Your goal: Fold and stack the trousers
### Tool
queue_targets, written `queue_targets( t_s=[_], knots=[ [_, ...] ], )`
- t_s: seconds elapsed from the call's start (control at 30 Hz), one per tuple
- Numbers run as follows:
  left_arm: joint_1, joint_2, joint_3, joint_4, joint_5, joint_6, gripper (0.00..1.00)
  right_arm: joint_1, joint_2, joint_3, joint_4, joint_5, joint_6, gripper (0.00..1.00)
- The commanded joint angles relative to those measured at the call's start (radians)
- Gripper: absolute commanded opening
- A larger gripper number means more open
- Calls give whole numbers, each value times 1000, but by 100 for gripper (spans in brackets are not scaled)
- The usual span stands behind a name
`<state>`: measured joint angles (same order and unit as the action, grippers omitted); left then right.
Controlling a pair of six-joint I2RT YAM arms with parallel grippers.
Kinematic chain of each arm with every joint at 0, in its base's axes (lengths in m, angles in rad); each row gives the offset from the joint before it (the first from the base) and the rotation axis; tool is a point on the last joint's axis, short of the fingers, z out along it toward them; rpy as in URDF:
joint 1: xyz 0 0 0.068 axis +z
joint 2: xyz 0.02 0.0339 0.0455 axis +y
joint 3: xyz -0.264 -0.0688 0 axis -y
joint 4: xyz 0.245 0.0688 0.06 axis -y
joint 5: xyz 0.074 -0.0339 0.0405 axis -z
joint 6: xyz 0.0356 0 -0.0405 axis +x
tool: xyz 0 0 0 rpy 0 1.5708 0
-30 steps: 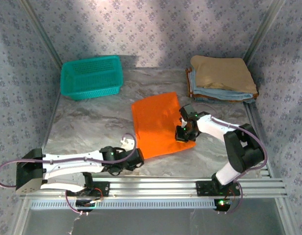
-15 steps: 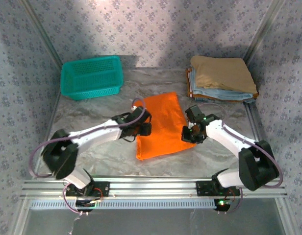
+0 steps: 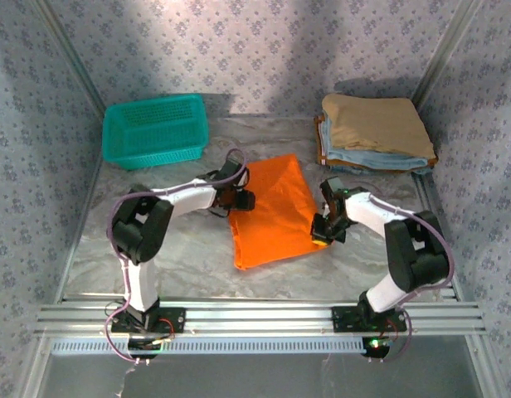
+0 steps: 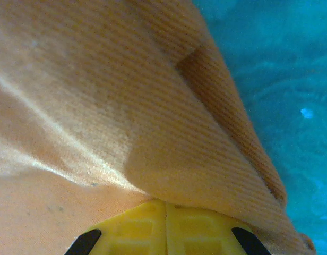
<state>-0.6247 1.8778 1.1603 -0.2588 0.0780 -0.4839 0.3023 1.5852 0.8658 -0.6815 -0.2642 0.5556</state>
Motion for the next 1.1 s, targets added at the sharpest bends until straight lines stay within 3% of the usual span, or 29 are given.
queue_targets(
  t_s=[0.0, 0.13, 0.23, 0.4, 0.53, 0.67, 0.87, 1.07],
  knots=[
    [-14, -113, -183, -66, -7, -39, 47, -36, 88, 45, 5, 106, -41, 7],
    [-52, -297, -393, -64, -22, -116, 47, -73, 192, 183, -20, 87, -80, 8],
    [-154, -416, -475, -97, -30, -191, 47, -75, 279, 316, -55, 97, -97, 8],
    [-369, -504, -462, -153, -36, -298, 48, -71, 416, 581, -102, 76, -90, 9],
    [-387, -602, -411, -235, -50, -276, 53, -72, 401, 676, -143, 79, -111, 12],
    [-276, -709, -348, -325, -55, -182, 61, -91, 315, 693, -169, 151, -125, 24],
    [98, -654, -280, -346, -74, -94, 70, -99, 342, 771, -211, 394, -81, 60],
    [281, -456, -255, -213, -35, -91, 70, -106, 569, 1002, -313, 498, -40, 66]
  ],
)
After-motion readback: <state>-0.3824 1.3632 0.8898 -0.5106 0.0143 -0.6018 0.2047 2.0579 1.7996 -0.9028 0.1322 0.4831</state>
